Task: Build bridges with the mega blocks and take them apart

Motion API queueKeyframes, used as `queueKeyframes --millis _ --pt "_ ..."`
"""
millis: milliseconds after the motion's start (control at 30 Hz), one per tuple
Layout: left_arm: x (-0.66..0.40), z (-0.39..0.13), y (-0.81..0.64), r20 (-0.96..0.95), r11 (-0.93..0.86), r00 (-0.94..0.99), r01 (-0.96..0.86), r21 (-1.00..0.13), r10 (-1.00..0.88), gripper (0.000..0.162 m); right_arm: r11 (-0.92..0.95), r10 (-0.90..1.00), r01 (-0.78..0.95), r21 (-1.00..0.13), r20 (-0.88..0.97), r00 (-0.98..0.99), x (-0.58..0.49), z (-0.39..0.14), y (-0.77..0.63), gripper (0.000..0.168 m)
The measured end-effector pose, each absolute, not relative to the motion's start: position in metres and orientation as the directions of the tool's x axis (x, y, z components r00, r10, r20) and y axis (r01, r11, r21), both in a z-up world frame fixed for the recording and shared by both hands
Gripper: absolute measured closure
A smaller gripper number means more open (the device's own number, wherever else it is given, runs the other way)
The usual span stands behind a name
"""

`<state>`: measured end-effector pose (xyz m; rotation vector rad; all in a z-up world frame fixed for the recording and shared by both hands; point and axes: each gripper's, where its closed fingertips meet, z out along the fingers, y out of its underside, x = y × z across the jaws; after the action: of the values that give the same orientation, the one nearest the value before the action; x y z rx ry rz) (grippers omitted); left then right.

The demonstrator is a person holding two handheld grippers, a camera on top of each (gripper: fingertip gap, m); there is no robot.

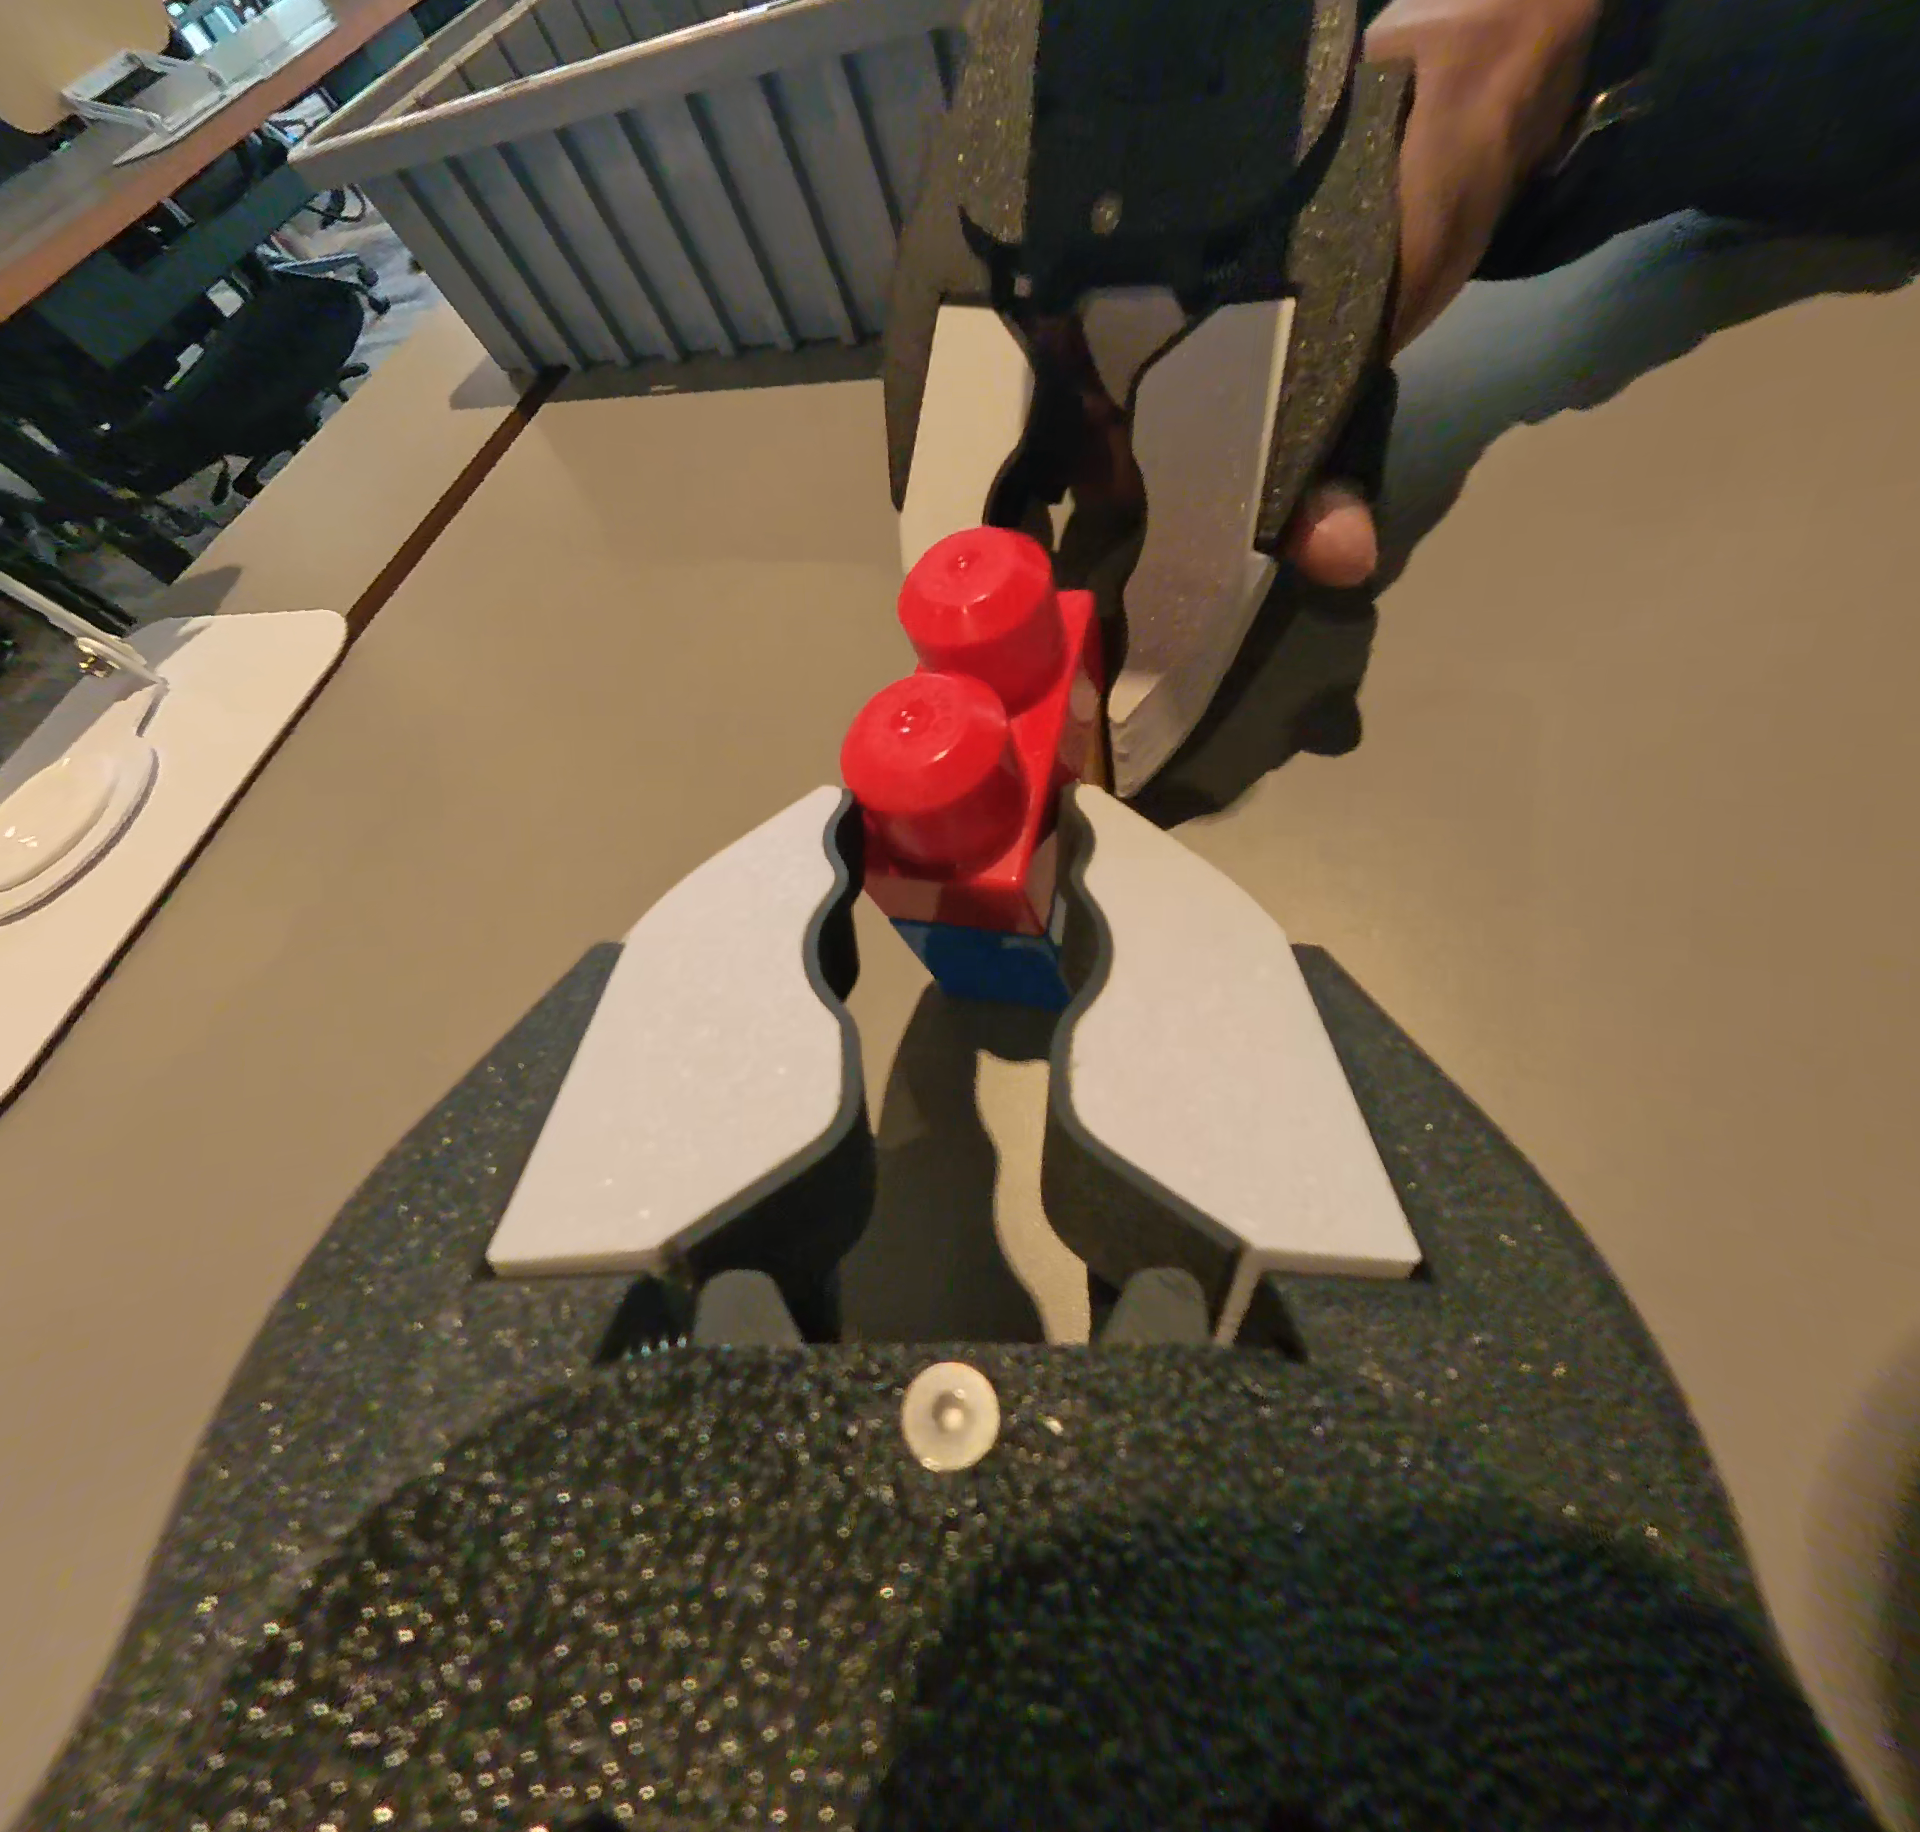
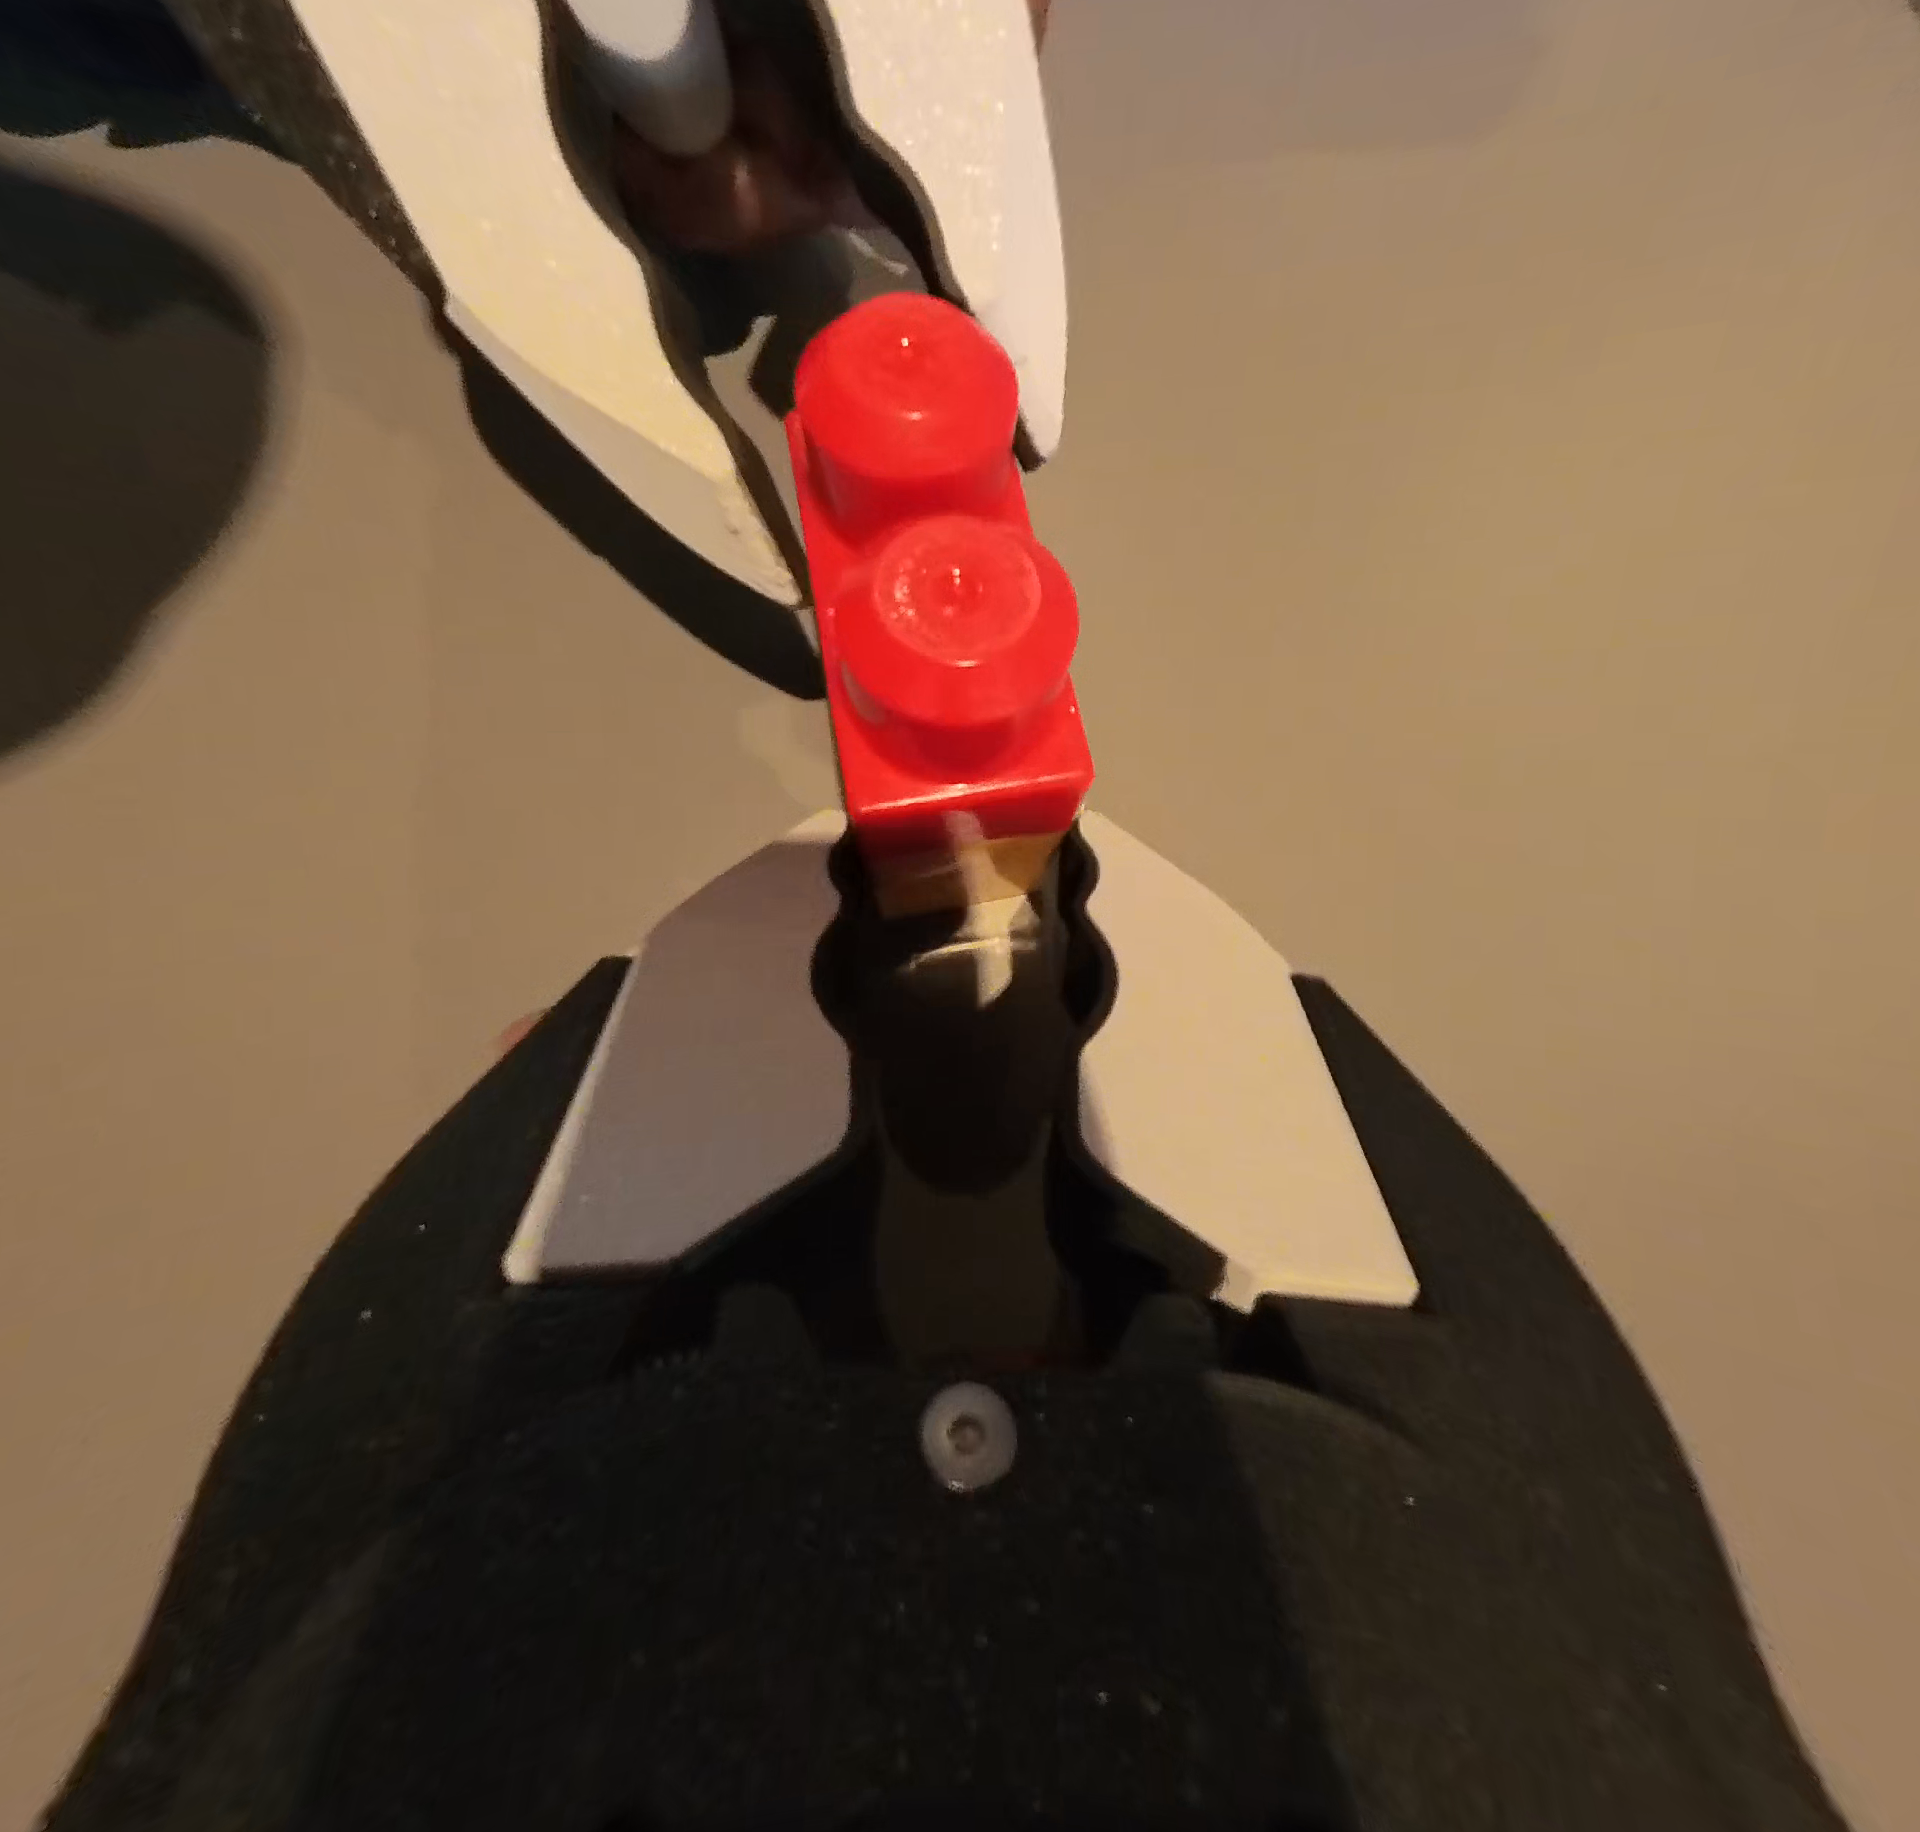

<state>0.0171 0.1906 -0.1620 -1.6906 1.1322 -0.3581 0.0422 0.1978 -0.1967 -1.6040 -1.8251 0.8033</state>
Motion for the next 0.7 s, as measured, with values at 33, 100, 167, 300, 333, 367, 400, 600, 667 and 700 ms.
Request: queueKeyframes --millis 33,100,167,300,333,367,400,600,667,700 --pt "0.017 -0.162 0.191 -0.274 -0.036 0.518 -0.511 -0.859 -0.810 0.127 0.090 0.994 0.649 -0.755 0.029 -0.104 0.042 -0.197 0.198 0.132" --pt "0.016 -0.162 0.192 -0.278 -0.041 0.526 -0.516 -0.856 -0.803 0.127 0.065 0.997 0.653 -0.754 0.020 -0.076 0.041 -0.197 0.199 0.132" --pt "0.016 -0.162 0.193 -0.278 -0.047 0.532 -0.517 -0.854 -0.800 0.126 0.048 0.998 0.655 -0.754 0.012 -0.059 0.040 -0.197 0.200 0.132" --pt "0.015 -0.162 0.193 -0.278 -0.052 0.539 -0.518 -0.854 -0.795 0.126 0.031 0.999 0.657 -0.753 0.008 -0.037 0.040 -0.197 0.201 0.132" --pt "0.015 -0.162 0.193 -0.278 -0.054 0.540 -0.518 -0.854 -0.795 0.126 0.030 0.999 0.657 -0.753 0.007 -0.037 0.040 -0.197 0.201 0.132" --pt "0.015 -0.162 0.194 -0.278 -0.054 0.541 -0.518 -0.853 -0.794 0.126 0.029 0.999 0.657 -0.753 0.007 -0.036 0.040 -0.197 0.201 0.132" --pt "0.015 -0.162 0.194 -0.277 -0.056 0.542 -0.517 -0.854 -0.793 0.126 0.027 0.999 0.658 -0.753 0.006 -0.034 0.040 -0.197 0.201 0.132" --pt "0.015 -0.162 0.194 -0.266 -0.053 0.533 -0.508 -0.859 -0.803 0.127 0.058 0.998 0.651 -0.757 0.027 -0.058 0.039 -0.197 0.201 0.131" --pt "0.015 -0.162 0.194 -0.251 -0.057 0.536 -0.493 -0.868 -0.806 0.127 0.083 0.995 0.606 -0.791 0.030 -0.097 0.037 -0.189 0.197 0.118" --pt "0.015 -0.162 0.194 -0.247 -0.057 0.535 -0.488 -0.871 -0.808 0.127 0.087 0.994 0.574 -0.814 0.031 -0.106 0.036 -0.184 0.196 0.116"
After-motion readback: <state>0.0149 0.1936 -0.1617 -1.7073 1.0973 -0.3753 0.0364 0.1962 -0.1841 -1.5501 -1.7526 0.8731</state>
